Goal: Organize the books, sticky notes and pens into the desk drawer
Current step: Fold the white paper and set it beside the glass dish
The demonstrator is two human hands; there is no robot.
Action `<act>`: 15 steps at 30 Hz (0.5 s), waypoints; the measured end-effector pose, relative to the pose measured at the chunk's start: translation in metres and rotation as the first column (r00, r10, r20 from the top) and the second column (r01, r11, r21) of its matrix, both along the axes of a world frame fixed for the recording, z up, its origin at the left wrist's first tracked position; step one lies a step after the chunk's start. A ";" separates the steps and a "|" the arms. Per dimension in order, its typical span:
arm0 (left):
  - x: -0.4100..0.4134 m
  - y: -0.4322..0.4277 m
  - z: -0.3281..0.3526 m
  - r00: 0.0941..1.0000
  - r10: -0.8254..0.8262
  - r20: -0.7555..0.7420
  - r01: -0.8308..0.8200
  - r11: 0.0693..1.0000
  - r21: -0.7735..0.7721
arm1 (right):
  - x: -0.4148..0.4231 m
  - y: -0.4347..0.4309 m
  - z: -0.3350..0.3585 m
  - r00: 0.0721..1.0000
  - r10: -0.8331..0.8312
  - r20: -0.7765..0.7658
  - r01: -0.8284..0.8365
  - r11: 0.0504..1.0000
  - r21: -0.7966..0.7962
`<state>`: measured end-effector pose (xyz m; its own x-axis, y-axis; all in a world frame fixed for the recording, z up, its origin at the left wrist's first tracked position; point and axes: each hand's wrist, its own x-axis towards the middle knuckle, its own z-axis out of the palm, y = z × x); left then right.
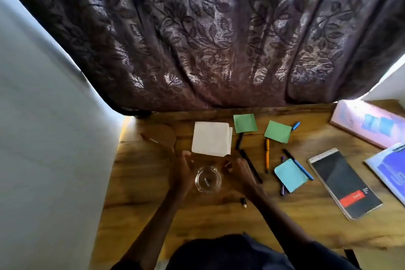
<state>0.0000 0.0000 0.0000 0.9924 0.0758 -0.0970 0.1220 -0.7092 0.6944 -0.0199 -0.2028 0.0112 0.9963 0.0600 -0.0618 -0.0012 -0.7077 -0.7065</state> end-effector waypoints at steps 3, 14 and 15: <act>0.025 0.029 -0.005 0.994 0.089 0.068 -0.099 0.982 0.159 | 0.005 0.010 -0.004 1.000 -0.006 0.000 0.006 1.000 -0.005; 0.134 0.094 -0.008 0.920 0.078 -0.384 0.077 0.925 0.372 | 0.008 0.013 -0.034 0.996 -0.093 0.017 0.094 0.993 -0.066; 0.140 0.096 -0.012 0.906 0.070 -0.418 0.101 0.922 0.374 | 0.008 0.014 -0.033 0.995 -0.097 0.017 0.098 0.993 -0.072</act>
<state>0.1397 0.0964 -0.0125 0.8669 0.1763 -0.4663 0.3242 -0.9099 0.2587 -0.0122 -0.1892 -0.0219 0.9979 -0.0419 -0.0491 -0.0638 -0.7542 -0.6535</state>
